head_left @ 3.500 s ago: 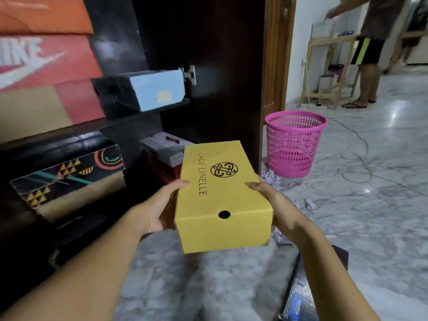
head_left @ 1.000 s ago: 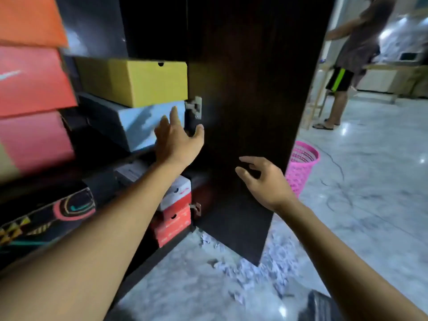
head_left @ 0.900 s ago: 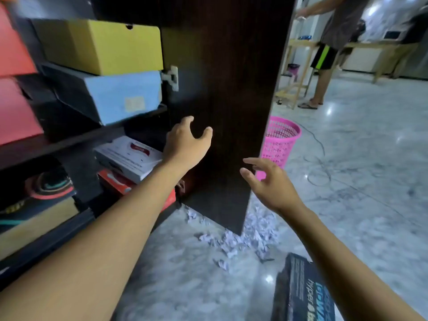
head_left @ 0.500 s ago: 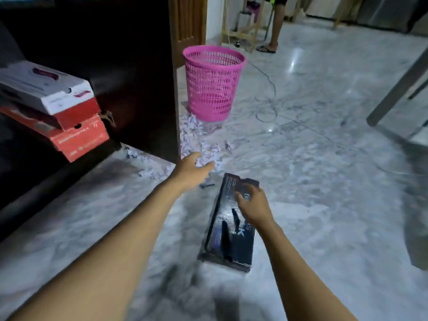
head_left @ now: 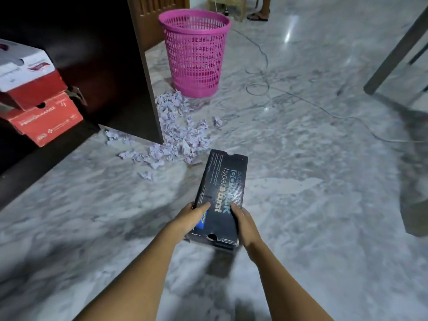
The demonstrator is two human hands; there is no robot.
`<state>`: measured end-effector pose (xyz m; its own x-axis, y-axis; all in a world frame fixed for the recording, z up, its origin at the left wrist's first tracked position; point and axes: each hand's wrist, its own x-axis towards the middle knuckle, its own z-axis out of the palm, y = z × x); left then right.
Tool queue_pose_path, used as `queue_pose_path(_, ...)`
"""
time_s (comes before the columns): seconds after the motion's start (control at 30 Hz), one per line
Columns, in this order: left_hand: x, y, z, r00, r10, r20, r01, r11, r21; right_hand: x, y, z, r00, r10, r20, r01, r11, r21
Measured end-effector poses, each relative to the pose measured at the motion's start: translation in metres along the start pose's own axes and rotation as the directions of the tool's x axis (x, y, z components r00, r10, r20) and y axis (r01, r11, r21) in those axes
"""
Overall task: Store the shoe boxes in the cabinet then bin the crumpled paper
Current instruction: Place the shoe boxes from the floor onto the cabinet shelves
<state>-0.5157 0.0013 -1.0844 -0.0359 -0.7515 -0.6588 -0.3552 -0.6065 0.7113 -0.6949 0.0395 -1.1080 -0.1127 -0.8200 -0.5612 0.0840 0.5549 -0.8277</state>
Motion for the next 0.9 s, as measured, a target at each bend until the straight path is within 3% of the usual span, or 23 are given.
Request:
queue_pose_path(0.13,-0.016,0.004,-0.002,1.000,-0.009,0.005,0.009,0.999,-0.050,0.003,0.015,-0.005,0.992,-0.040,0.124,0.027,0.994,0.106)
queue_pose_path(0.33,-0.024,0.008,-0.010,0.997,-0.068,0.037,0.071,0.992,-0.101,-0.008,-0.007,-0.001,0.972,-0.127,0.197,0.107,0.988,0.107)
queue_pose_path(0.5,-0.036,0.003,-0.023,0.994,-0.071,0.079,0.086,0.976,-0.201,-0.005,-0.022,-0.007,0.960,-0.058,0.273,0.045,0.997,0.056)
queue_pose_path(0.6,-0.042,0.007,-0.036,0.999,0.010,0.045,0.004,0.956,-0.295,-0.008,-0.040,-0.011,0.922,-0.064,0.381,0.053,0.998,0.041)
queue_pose_path(0.77,-0.061,0.046,-0.058,0.942,0.329,-0.066,-0.328,0.863,-0.385,-0.024,-0.085,-0.008,0.896,-0.041,0.441,-0.038,0.985,0.169)
queue_pose_path(0.9,-0.086,0.060,-0.103,0.953,0.302,0.002,-0.277,0.877,-0.393,-0.043,-0.130,0.012,0.854,-0.029,0.520,-0.012,0.997,0.076)
